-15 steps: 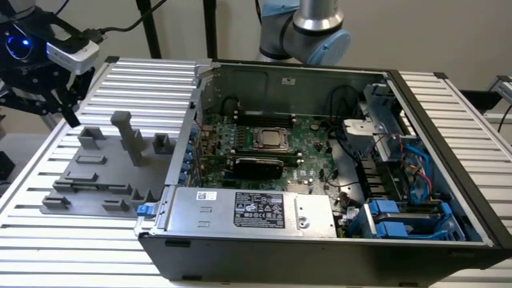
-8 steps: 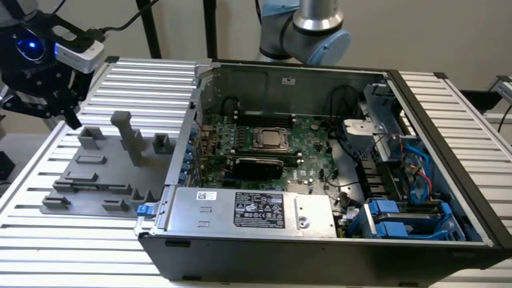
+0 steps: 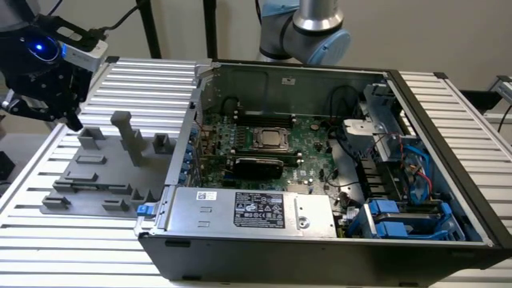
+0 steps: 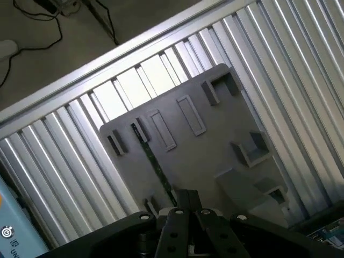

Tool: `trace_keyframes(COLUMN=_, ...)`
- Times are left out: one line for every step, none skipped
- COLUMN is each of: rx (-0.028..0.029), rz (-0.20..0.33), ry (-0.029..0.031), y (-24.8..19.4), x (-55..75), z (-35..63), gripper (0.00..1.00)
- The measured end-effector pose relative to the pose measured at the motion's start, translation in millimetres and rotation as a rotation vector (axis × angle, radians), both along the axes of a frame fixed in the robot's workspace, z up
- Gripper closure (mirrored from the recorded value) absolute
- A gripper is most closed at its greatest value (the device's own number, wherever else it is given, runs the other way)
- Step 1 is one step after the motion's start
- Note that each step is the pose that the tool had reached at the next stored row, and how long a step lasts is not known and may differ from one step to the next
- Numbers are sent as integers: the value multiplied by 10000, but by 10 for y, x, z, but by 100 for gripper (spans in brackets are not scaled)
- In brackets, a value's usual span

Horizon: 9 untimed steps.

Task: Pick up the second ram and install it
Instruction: 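Pick up the second ram and move it above second insertion slot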

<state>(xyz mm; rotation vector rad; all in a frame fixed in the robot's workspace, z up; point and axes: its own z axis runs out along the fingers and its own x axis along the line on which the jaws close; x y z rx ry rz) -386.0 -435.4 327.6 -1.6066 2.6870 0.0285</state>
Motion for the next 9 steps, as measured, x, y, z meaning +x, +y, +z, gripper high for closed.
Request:
trace_keyframes(rx=0, rz=180, ry=0, y=0, x=0, z=-6, gripper=89)
trace_keyframes(rx=0, rz=377, ry=0, y=0, x=0, z=-13, gripper=89)
trace_keyframes(rx=0, rz=555, ry=0, y=0, x=0, z=-18, gripper=89)
trace_keyframes(rx=0, rz=736, ry=2, y=0, x=0, z=-24, gripper=89)
trace_keyframes(rx=0, rz=916, ry=4, y=0, x=0, z=-29, gripper=89)
trace_keyframes(rx=1, rz=1095, ry=8, y=0, x=0, z=-34, gripper=89)
trace_keyframes(rx=1, rz=1276, ry=16, y=0, x=0, z=-38, gripper=89)
trace_keyframes(rx=2, rz=1455, ry=22, y=0, x=0, z=-42, gripper=89)
trace_keyframes(rx=1, rz=1641, ry=31, y=0, x=0, z=-45, gripper=89)
